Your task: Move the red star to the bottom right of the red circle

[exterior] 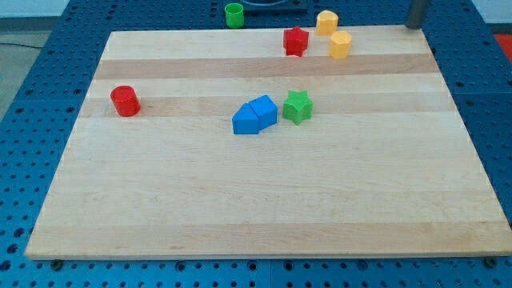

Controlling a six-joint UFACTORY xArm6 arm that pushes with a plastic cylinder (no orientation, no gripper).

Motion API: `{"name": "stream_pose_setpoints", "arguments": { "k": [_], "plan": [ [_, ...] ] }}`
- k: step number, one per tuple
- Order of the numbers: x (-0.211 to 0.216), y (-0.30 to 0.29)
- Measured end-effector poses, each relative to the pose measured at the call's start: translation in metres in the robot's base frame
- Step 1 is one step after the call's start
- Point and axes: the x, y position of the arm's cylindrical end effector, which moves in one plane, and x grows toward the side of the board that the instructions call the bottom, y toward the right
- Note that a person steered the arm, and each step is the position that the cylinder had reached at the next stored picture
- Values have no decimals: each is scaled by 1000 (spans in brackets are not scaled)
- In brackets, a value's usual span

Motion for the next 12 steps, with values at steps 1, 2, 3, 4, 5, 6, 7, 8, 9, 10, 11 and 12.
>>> {"name": "stream_pose_setpoints", "arguments": {
  "k": [1, 2, 3, 4, 5, 6, 7, 8, 9, 10, 11, 12],
  "plan": [
    [1, -98],
    [1, -157],
    [28, -155],
    [56, -179],
    [56, -208],
    [17, -162],
    [2, -143],
    [1, -156],
    [2, -265],
    [33, -306],
    [21, -306],
    [3, -297]
  ]
}}
